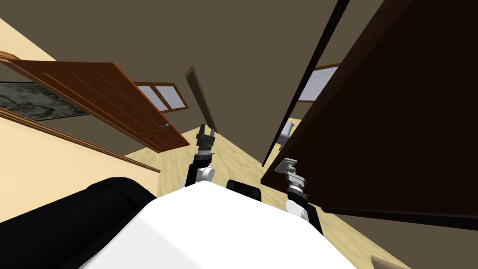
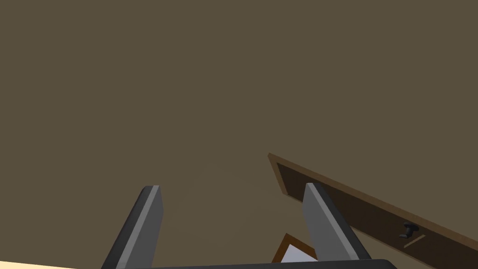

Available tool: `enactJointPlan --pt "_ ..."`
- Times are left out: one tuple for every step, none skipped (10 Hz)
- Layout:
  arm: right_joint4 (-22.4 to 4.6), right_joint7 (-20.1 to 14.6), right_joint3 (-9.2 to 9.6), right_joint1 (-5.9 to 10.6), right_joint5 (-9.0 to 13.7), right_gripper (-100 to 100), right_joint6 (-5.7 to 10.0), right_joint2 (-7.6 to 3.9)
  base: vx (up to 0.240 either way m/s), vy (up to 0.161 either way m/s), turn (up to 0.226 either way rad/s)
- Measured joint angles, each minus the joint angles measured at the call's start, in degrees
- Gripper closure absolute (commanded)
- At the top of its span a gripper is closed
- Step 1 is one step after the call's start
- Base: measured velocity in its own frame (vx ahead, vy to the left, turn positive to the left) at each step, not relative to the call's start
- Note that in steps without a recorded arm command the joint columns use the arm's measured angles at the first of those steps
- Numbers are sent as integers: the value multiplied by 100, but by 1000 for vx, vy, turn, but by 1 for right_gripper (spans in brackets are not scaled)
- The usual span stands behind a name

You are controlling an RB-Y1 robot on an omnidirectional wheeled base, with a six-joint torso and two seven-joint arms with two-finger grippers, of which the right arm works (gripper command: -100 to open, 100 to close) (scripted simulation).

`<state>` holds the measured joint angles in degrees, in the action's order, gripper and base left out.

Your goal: Pull the door open

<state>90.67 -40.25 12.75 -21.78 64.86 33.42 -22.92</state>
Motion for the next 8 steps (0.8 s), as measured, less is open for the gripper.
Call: enactJointPlan --pt "1 -109 22 17 83 -100 3 -6 -74 -28 61" --pt "46 -173 24 7 174 -100 -20 -3 -70 -39 75" --pt "50 -270 51 7 228 -100 -8 -23 -73 -41 65" --pt "45 -373 85 19 286 -100 18 -25 -51 -14 46" --pt "121 -395 72 -30 355 -100 -23 -35 -10 -31 -36" --pt "90 -393 46 -62 377 -100 -40 -47 42 -4 -96" --pt "128 -375 -4 -167 484 -100 -91 -118 49 36 -76" --pt "174 -370 -41 -242 568 -100 -132 -189 38 37 -33"
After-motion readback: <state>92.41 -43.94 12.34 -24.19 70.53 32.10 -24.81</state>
